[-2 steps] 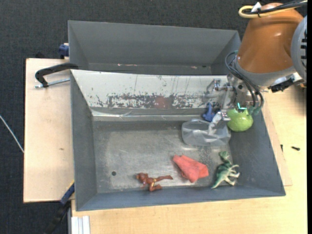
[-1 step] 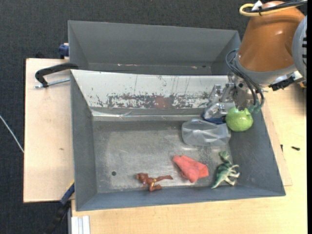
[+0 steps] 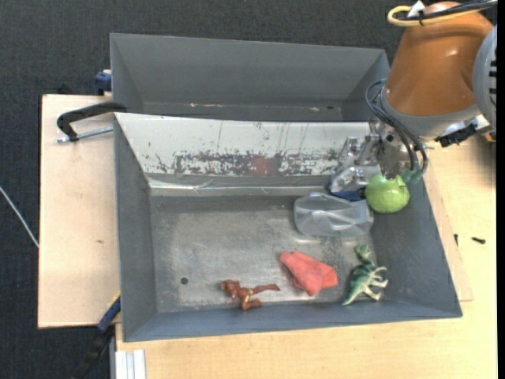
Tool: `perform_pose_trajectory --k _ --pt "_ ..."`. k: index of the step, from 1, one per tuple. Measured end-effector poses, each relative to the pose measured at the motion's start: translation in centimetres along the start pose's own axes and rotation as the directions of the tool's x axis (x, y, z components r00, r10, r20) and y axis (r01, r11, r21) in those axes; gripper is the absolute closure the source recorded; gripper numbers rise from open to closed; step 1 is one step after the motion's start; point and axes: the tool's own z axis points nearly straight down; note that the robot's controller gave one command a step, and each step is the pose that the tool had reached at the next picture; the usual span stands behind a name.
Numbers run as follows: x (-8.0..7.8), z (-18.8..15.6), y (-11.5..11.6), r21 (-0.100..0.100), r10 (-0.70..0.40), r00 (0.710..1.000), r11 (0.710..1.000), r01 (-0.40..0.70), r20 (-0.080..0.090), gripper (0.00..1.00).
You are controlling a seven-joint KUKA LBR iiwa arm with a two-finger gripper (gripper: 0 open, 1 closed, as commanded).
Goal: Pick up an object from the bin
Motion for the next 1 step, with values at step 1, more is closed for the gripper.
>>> perform_pose_trajectory --k 1 --pt "-0.01 7.72 0.01 -0.001 -0.084 0.996 0.996 0.084 -0.002 0.0"
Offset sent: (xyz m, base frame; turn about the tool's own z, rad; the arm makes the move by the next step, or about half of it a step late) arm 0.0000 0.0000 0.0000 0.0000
